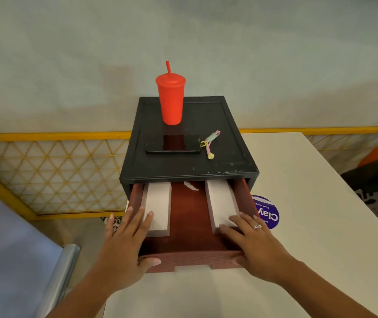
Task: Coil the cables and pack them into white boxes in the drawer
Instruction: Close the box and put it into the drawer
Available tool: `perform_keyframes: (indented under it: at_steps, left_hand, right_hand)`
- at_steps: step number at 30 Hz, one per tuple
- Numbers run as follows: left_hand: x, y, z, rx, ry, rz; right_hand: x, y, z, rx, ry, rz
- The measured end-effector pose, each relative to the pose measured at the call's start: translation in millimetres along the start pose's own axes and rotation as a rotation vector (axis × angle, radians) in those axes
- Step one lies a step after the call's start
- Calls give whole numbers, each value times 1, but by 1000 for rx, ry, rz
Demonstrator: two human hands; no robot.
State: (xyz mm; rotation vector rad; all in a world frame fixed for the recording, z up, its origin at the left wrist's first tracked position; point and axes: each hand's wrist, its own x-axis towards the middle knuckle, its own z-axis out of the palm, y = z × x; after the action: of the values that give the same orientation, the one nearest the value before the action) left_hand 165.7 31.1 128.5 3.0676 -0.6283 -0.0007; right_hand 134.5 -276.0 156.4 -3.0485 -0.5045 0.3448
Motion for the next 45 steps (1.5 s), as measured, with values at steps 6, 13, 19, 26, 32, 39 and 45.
perform_keyframes:
  at_steps: [6, 13, 19, 26, 32, 39, 45]
  left_hand:
    - [37, 5, -15, 51, 78, -15]
    - [88, 14, -26, 95, 30, -155]
    - [106, 6, -8, 88, 116, -164]
    - [117, 2, 11, 89, 288, -171]
    - [127, 8, 10, 98, 323, -249]
    - [132, 2, 22, 61, 453, -247]
    - [131, 5, 15, 90, 405, -264]
  right_hand:
    - [28, 13, -4, 17, 167, 127]
    - [73, 34, -18, -36, 203, 311]
    - [89, 51, -16, -148, 256, 312]
    - [102, 64, 3, -198, 370, 285]
    - [109, 67, 5, -153, 318, 299]
    - [113, 71, 8, -160, 365, 262]
    - [113, 72, 9, -190, 411, 264]
